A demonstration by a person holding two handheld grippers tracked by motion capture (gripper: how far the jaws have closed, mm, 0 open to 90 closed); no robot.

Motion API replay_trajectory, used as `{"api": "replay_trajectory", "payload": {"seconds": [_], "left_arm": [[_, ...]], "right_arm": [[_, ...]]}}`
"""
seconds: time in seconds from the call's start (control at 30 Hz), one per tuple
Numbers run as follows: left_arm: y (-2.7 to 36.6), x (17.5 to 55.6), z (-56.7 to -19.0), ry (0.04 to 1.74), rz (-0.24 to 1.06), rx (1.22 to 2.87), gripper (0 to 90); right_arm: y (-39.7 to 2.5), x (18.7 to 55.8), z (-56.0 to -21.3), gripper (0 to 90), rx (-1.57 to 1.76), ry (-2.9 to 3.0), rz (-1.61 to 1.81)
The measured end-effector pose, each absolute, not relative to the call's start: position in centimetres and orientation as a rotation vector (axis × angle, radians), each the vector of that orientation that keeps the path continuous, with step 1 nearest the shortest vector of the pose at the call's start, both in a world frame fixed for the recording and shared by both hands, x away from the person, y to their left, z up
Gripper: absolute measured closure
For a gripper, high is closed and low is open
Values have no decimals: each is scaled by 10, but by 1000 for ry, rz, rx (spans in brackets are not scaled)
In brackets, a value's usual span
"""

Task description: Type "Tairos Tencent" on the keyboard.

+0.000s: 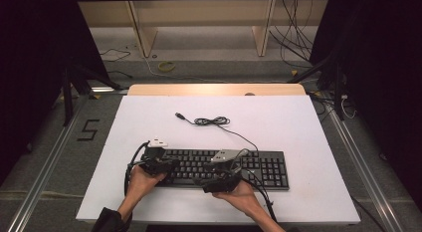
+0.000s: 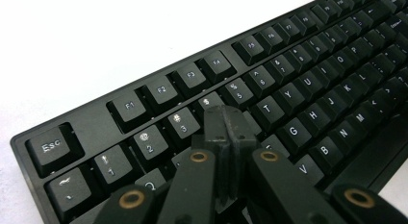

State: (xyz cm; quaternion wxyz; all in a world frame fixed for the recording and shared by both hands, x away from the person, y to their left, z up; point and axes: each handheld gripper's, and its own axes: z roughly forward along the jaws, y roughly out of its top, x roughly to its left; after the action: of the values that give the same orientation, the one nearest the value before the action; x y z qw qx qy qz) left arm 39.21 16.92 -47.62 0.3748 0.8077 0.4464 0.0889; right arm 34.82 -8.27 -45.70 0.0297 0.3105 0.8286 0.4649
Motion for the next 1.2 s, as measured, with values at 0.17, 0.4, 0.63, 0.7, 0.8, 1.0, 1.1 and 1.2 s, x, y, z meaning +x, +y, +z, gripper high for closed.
{"api": "replay_trajectory", "payload": {"seconds": [0.17,0.4,0.63,0.7,0.8,1.0,1.1,1.2], "left_arm": [[169,392,-477,1143,230,2065,897],[172,390,-470,1149,241,2047,892],[175,386,-463,1143,228,2012,855],[176,386,-462,1144,222,2007,841],[178,386,-461,1144,210,1997,801],[180,383,-460,1136,180,1983,703],[180,381,-459,1137,176,1973,642],[181,380,-458,1134,174,1968,611]], "right_arm": [[-84,348,-456,352,962,2551,1434],[-85,348,-455,352,961,2546,1438],[-85,349,-455,352,963,2541,1440],[-85,349,-455,352,967,2540,1438],[-86,350,-455,353,972,2538,1437],[-87,352,-455,354,978,2534,1437],[-87,352,-455,355,974,2533,1436],[-87,353,-455,355,980,2533,1435]]}}
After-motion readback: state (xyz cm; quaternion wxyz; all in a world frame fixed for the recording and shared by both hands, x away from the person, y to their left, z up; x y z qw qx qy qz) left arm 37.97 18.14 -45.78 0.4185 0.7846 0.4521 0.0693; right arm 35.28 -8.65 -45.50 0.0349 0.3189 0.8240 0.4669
